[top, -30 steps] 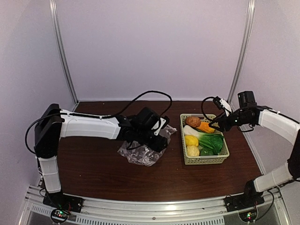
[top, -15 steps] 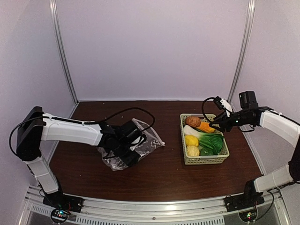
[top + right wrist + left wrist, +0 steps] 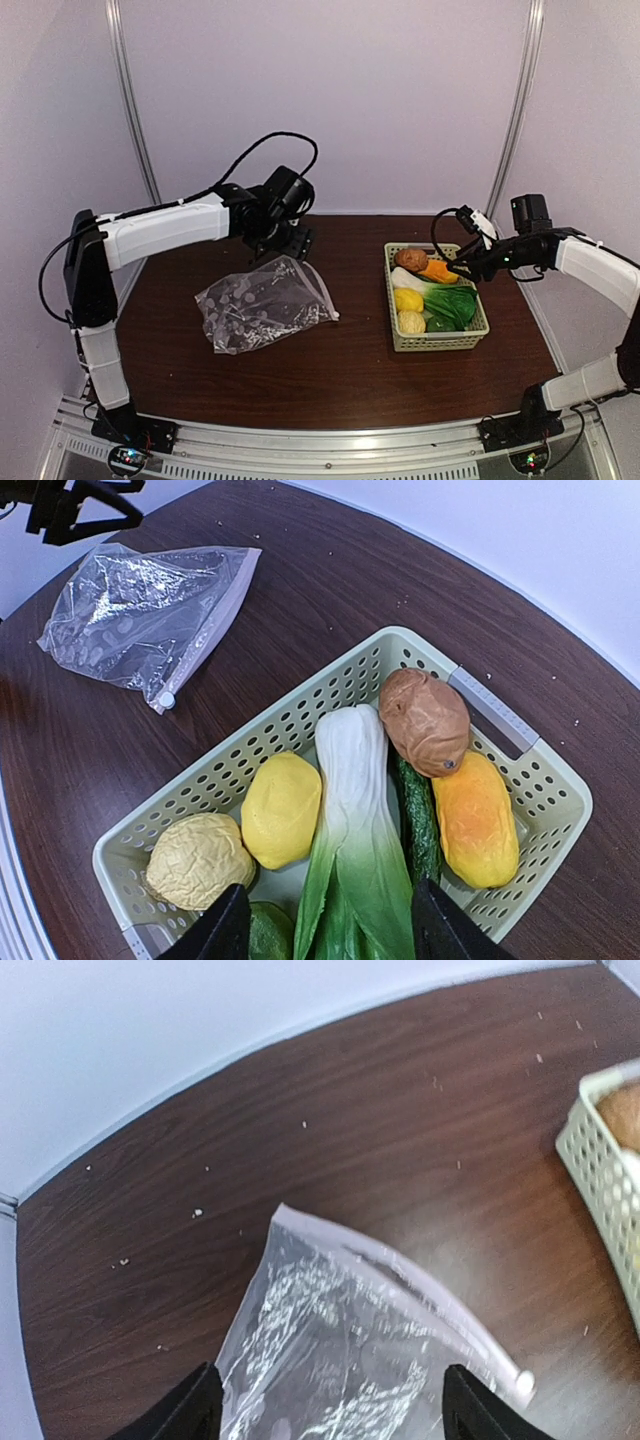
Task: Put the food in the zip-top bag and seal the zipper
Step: Move the zipper food storage bag to the center of the board, then pick up the zipper food storage bag at the center of the board.
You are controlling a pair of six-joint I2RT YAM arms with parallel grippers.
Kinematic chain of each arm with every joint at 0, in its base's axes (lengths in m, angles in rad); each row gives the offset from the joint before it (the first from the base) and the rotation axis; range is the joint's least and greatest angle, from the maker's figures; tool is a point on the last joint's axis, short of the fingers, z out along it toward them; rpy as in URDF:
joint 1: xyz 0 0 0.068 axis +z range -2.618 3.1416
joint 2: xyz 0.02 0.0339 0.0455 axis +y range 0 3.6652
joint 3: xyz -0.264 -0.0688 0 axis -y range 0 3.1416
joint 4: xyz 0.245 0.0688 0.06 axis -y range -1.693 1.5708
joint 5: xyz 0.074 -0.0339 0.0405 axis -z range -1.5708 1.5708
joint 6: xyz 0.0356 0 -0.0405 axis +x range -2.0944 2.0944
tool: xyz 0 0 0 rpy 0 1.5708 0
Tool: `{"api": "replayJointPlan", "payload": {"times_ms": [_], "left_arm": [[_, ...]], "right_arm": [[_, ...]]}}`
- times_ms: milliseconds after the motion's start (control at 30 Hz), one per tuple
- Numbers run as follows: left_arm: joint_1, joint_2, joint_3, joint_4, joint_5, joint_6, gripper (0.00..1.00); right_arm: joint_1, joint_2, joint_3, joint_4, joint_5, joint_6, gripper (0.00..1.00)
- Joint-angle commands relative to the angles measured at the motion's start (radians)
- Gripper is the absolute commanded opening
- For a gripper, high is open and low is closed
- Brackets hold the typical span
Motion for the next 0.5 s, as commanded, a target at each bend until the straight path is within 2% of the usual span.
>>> {"api": "replayJointPlan", "payload": {"times_ms": [0,167,267,467], "left_arm": [[-0.003,0.165,0.184,-0.033,-0.117,-0.209,0.74],[-0.018,0.303,0.289,-0.041,-0.098,-0.321,0.71],[-0.022,0.382,0.347,-0.058,-0.103,-0.325,0.7],[-0.022,0.534,0.488,-0.162,-0.07,-0.321,0.67]], "right_arm": [[-0.003,-0.029,-0.009,-0.007,0.004,-0.004,0.57],[-0.003,-0.041,-0.013,-0.017,-0.017,-0.024,0.57],[-0.003,-0.041,-0.018,-0.035,-0.066,-0.055,0.59],[0.003,-0.018,-0.001,-0.067,-0.042,-0.085,0.6]]}}
